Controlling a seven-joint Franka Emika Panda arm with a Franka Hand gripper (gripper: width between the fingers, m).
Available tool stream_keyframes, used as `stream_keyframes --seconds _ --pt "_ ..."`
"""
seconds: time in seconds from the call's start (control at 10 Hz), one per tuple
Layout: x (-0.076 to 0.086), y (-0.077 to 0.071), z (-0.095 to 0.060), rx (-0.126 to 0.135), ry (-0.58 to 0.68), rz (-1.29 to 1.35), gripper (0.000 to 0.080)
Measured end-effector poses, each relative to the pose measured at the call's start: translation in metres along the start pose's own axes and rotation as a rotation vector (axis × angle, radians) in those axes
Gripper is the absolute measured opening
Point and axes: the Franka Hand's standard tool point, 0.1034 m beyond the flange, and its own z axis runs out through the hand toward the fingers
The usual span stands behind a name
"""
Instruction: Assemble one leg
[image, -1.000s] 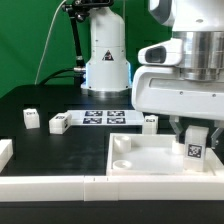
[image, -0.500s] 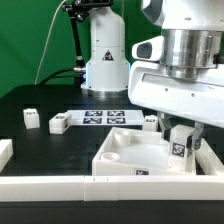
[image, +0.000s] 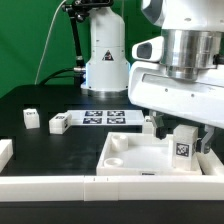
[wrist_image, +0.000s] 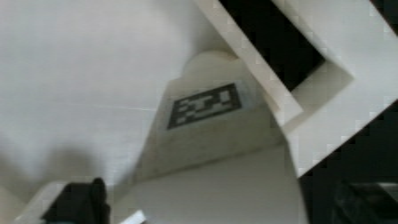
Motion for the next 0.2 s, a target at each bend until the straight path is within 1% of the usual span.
stream_keyframes --seconds 0.2 --pt "0.0 0.0 0.0 0.0 0.0 0.0 0.0648"
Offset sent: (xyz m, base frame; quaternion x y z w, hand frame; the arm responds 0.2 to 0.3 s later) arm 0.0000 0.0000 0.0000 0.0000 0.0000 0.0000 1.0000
